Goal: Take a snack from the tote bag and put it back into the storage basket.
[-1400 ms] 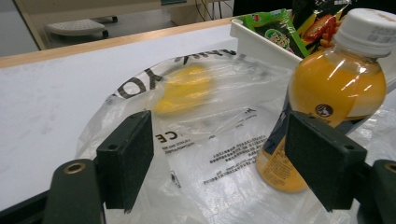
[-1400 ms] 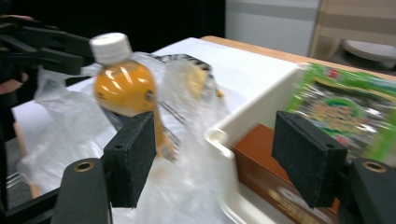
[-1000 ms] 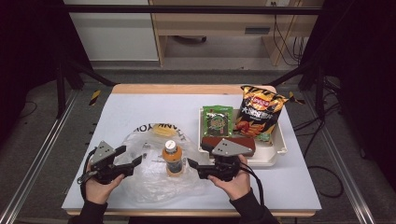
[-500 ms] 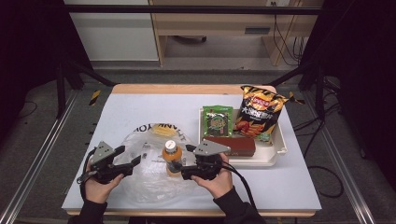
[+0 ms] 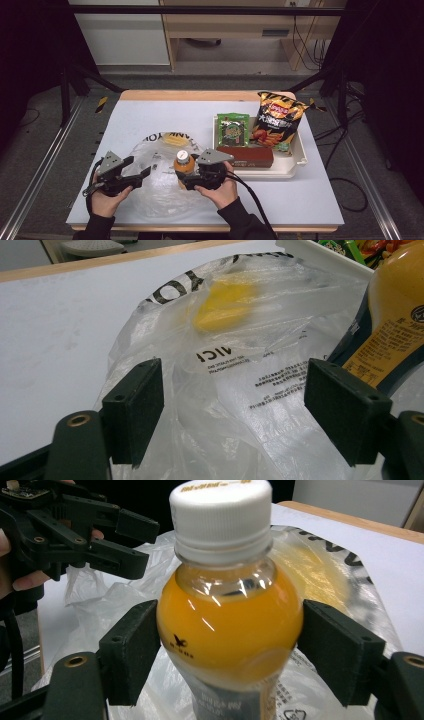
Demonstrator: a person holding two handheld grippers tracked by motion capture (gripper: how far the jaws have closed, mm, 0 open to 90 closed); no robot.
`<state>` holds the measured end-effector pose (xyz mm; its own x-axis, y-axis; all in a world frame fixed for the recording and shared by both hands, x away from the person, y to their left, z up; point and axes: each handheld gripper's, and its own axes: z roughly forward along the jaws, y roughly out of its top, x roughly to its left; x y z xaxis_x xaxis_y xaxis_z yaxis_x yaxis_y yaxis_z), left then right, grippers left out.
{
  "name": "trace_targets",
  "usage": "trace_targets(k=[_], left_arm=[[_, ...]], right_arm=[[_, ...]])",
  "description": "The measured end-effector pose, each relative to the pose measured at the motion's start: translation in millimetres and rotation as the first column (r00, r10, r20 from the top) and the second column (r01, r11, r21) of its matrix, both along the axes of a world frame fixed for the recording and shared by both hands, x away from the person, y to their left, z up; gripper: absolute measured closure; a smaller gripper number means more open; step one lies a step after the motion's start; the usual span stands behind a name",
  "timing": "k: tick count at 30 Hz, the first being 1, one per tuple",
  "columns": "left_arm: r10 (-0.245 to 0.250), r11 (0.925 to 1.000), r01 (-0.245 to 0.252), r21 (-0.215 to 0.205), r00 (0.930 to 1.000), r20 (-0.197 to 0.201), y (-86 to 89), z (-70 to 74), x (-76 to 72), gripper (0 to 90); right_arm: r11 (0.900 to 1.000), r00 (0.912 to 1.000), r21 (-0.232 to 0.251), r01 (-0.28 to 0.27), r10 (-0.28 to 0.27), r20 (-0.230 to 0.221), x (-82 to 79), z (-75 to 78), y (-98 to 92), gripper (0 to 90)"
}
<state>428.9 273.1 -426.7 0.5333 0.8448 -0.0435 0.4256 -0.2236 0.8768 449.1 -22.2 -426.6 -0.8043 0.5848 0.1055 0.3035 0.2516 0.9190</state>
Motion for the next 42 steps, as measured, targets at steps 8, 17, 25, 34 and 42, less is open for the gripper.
trace_targets(k=[8, 17, 25, 34, 42], left_arm=[[0.005, 1.0000, -0.005, -0.001, 1.0000, 0.001, 1.6, 0.1, 0.3, 23.3], [0.009, 1.0000, -0.009, -0.004, 1.0000, 0.000, 2.3, 0.1, 0.7, 23.3], [0.013, 0.9999, -0.013, -0.011, 0.9999, 0.000, 4.0, 0.0, 0.5, 23.3], [0.011, 0.9999, -0.011, -0.008, 0.9999, 0.002, 3.1, 0.7, 0.3, 23.3], [0.008, 0.9999, -0.008, -0.008, 1.0000, 0.003, 2.2, 1.1, -0.2, 23.2]], right_arm=[[1.000, 1.0000, -0.012, -0.005, 0.005, -0.007, 4.3, -3.4, 6.9, 28.9], [1.000, 0.9998, -0.017, 0.009, -0.009, -0.018, 3.0, -2.0, 7.1, 29.9], [0.999, 0.9996, -0.030, 0.023, -0.024, -0.015, 0.6, 4.8, 9.3, 30.2], [1.000, 0.9999, 0.007, 0.009, -0.009, 0.014, -5.9, 32.4, 7.7, 30.2], [1.000, 0.9994, 0.016, 0.013, -0.013, 0.033, -10.0, 61.0, 4.0, 30.2]])
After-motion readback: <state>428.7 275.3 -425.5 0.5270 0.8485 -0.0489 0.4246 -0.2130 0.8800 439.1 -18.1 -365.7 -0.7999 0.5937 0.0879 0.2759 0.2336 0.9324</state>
